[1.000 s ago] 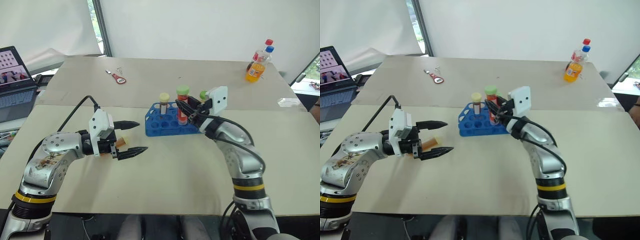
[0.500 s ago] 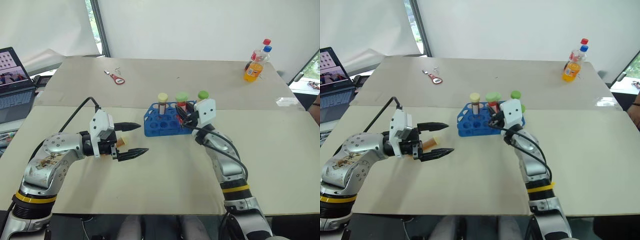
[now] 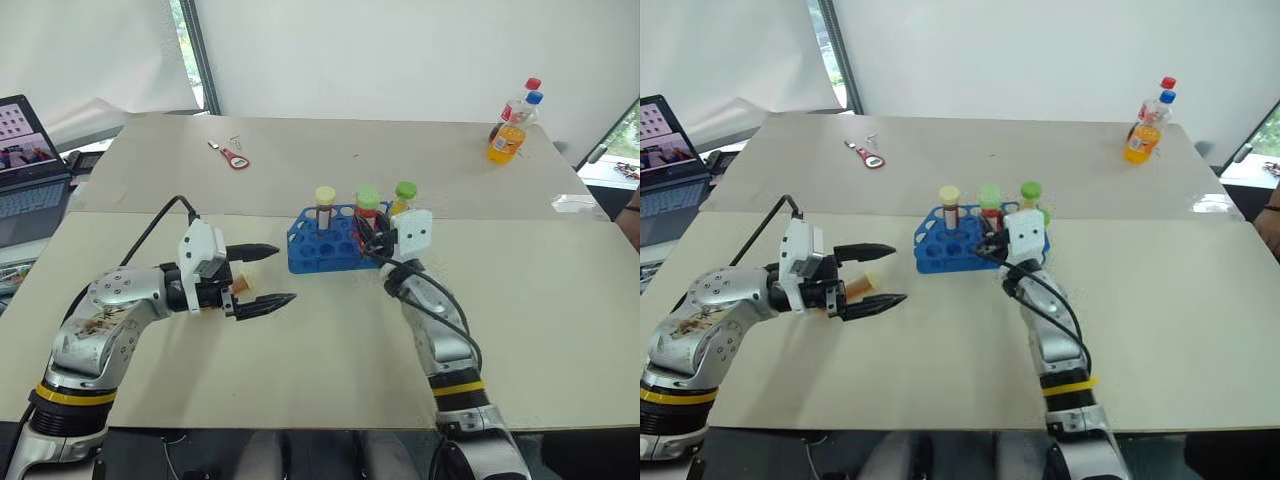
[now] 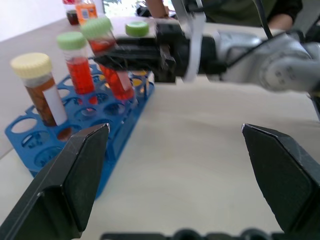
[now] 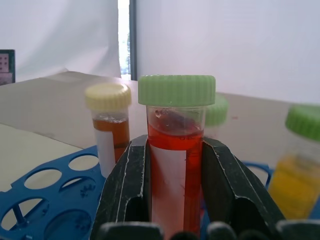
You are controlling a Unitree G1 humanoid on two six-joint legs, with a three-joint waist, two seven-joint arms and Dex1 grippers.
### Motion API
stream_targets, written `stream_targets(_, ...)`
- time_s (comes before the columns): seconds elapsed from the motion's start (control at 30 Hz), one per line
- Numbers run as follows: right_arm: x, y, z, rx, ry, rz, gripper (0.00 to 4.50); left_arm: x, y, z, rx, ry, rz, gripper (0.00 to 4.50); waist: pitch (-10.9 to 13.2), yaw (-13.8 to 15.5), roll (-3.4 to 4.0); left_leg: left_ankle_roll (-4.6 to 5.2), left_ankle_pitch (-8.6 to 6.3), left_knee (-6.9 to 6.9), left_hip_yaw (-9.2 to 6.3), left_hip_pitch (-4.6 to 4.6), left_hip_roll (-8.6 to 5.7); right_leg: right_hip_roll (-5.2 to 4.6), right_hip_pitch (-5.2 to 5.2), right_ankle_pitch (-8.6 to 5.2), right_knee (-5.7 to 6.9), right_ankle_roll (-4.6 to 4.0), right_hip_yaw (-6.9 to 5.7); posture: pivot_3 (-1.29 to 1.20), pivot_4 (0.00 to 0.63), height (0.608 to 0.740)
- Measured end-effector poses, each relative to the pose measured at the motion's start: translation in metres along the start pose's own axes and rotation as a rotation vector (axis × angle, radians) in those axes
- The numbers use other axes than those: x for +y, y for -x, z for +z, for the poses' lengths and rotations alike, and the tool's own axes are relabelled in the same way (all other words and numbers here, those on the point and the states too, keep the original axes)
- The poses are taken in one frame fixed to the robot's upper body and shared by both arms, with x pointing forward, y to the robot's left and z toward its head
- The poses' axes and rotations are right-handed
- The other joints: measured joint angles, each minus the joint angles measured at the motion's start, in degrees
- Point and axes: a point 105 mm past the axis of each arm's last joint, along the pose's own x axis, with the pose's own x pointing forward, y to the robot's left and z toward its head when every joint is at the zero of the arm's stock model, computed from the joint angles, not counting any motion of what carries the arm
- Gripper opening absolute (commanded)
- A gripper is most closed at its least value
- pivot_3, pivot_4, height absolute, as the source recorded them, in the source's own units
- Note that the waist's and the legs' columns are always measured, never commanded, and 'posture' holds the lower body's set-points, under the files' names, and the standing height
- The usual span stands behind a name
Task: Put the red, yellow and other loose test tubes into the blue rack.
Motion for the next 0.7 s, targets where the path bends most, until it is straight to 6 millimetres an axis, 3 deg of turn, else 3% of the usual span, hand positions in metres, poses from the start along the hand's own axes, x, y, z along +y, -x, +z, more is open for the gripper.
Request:
stream_targets(0.07,-0.001,0.002,-0.001,-0.012,-0.01,-0.014,2.04,0.005,-0.002,0.003,-0.004,0.002,0.025,4.5,0.0,0.0,0.0,0.0,0.0,0.0,-0.01,0.01,0.0,0.0,0.0,0.0,0.0,0.0,0.0,0.0,0.15,0.74)
stream_targets(0.23,-0.001,0.005,-0.011,0.021,-0.001,-0.018,3.72,0.015,-0.004,0.009,0.004,0.007,0.071,4.5,0.0,-0.3,0.0,0.0,0.0,-0.02,-0.04,-0.02,0.0,0.0,-0.02,0.0,0.11,0.0,0.0,0.0,0.15,0.74)
stream_targets(0.33,-0.002,0.009,-0.014,0.057,0.086,0.023,3.72,0.023,-0.002,0.01,0.067,0.0,0.108,4.5,0.0,-0.5,0.0,0.0,0.0,-0.02,-0.07,-0.04,-0.02,0.0,-0.02,0.0,0.11,0.0,-0.01,0.0,0.15,0.74)
stream_targets(0.5,-0.007,0.038,-0.01,0.122,0.156,0.108,3.72,0.034,0.021,0.013,0.293,-0.066,0.12,4.5,0.0,-0.8,0.0,0.0,-0.01,-0.09,-0.08,-0.08,-0.02,0.02,-0.04,-0.01,0.05,0.01,-0.02,0.0,0.15,0.74)
stream_targets(0.7,-0.013,0.066,0.016,0.186,0.181,0.269,3.72,0.05,0.071,0.01,0.649,-0.129,0.131,4.5,0.1,-1.2,-0.03,0.01,0.0,-0.09,0.1,0.01,0.03,0.09,-0.04,-0.14,-0.19,-0.08,0.0,0.0,0.15,0.74)
